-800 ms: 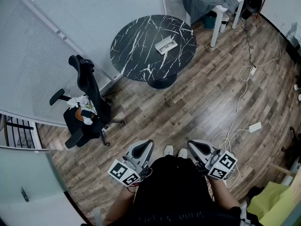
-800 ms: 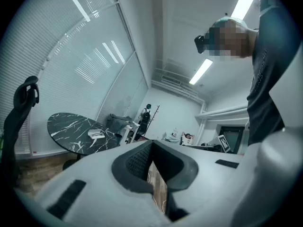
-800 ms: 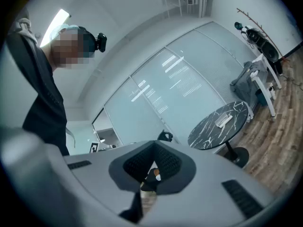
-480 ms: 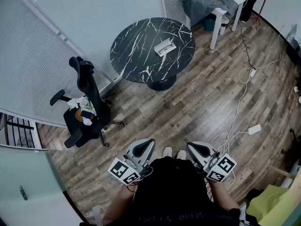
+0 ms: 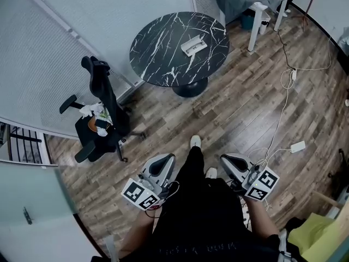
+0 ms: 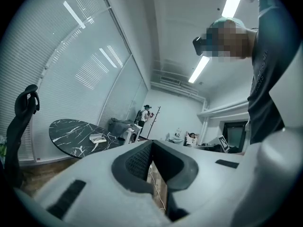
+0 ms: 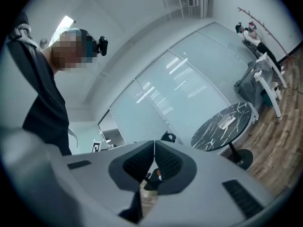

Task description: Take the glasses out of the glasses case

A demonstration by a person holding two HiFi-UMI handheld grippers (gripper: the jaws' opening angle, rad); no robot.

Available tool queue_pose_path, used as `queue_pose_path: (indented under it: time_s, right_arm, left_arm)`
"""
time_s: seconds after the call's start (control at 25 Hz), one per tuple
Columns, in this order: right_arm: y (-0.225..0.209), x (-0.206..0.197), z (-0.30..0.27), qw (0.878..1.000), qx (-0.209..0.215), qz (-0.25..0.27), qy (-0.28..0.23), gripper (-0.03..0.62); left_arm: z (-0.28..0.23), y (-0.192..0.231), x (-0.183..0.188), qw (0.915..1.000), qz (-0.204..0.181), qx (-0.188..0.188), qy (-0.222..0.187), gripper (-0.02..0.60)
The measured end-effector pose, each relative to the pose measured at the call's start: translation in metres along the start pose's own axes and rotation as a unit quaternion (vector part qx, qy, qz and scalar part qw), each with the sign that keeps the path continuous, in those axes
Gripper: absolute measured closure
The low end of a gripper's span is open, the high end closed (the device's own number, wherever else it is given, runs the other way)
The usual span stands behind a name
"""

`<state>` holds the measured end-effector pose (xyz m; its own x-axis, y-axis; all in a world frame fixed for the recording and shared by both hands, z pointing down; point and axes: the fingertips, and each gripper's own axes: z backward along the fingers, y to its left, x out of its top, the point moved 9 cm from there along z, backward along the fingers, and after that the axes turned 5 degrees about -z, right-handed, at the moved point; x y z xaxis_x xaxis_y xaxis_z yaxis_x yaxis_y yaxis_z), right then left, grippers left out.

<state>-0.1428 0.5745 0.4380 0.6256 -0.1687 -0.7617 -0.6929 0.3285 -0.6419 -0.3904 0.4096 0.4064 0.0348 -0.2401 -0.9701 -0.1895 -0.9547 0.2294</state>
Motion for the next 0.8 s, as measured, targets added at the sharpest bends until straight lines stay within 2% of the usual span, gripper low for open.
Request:
queue_pose_path:
  time_s: [0.48, 0.8]
  right_arm:
    - [-0.031, 0.005, -0.031, 0.998, -0.004, -0.05, 0.025, 0.563]
    - [-0.08, 0.038, -0.099, 0.996, -0.008, -0.072, 0.043, 0.563]
  left_arm:
    - [-0.04, 0.045, -0.006, 0.9996, 0.022, -0.019, -0.005, 0.563]
    - [-0.071, 0.115, 0.008, 0.9993, 0.037, -0.007, 0.001, 0.563]
